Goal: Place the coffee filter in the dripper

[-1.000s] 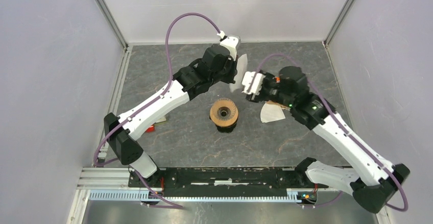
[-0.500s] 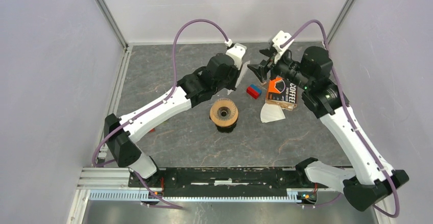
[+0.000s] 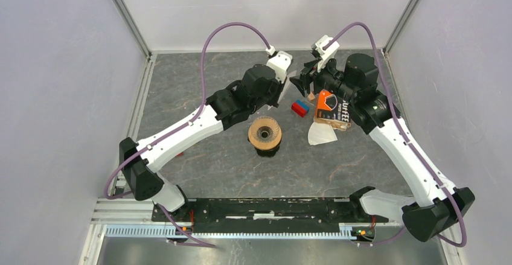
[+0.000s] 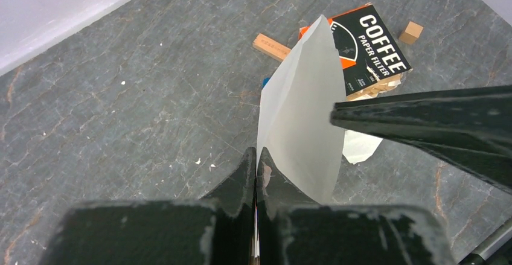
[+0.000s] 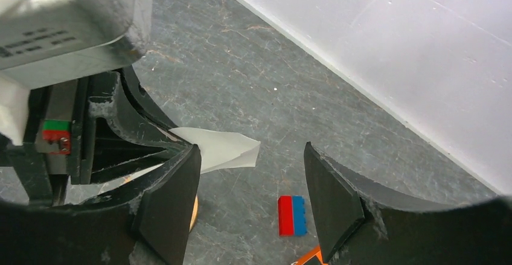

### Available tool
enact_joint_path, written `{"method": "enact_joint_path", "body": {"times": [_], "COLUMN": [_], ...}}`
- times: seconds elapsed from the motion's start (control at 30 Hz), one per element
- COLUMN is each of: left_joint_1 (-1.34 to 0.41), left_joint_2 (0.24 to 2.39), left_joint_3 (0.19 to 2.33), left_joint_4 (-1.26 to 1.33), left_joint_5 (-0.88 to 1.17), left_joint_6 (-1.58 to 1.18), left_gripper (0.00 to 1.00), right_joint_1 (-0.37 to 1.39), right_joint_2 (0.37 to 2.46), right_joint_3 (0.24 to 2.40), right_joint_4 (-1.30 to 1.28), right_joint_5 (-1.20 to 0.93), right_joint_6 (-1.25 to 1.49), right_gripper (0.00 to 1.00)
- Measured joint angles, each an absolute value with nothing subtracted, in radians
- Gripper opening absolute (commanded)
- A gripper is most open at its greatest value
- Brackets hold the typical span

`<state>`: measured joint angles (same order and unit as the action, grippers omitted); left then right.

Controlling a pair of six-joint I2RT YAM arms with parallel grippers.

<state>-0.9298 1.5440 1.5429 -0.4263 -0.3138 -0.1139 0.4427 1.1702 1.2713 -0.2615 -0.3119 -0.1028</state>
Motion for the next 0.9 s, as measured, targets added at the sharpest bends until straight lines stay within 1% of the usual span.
{"method": "enact_joint_path", "body": {"times": [0.43, 0.73, 0.9], "left_joint_1": [-0.946, -0.985, -0.991], "left_joint_2": [1.544, 1.544, 1.544], "left_joint_3": [1.543, 1.532, 1.528], "left_joint_4": [-0.413, -0.389, -0.386], "left_joint_5": [-0.319, -0.343, -0.342], "left_joint_6": [-0.06, 0.053, 0.081], "left_gripper": [0.02, 0.02, 0.02], "right_joint_1": [0.441, 0.44, 0.44], "right_joint_2": [1.193, 1.193, 1.18], "right_joint_3": [1.233, 1.213, 1.171], "right_joint_4": [-0.249, -0.249, -0.234], "right_joint_5": [-0.306, -0.29, -0.289], "right_joint_6": [-0.085, -0.114, -0.145], "right_gripper": [0.62, 0.58, 0.47]}}
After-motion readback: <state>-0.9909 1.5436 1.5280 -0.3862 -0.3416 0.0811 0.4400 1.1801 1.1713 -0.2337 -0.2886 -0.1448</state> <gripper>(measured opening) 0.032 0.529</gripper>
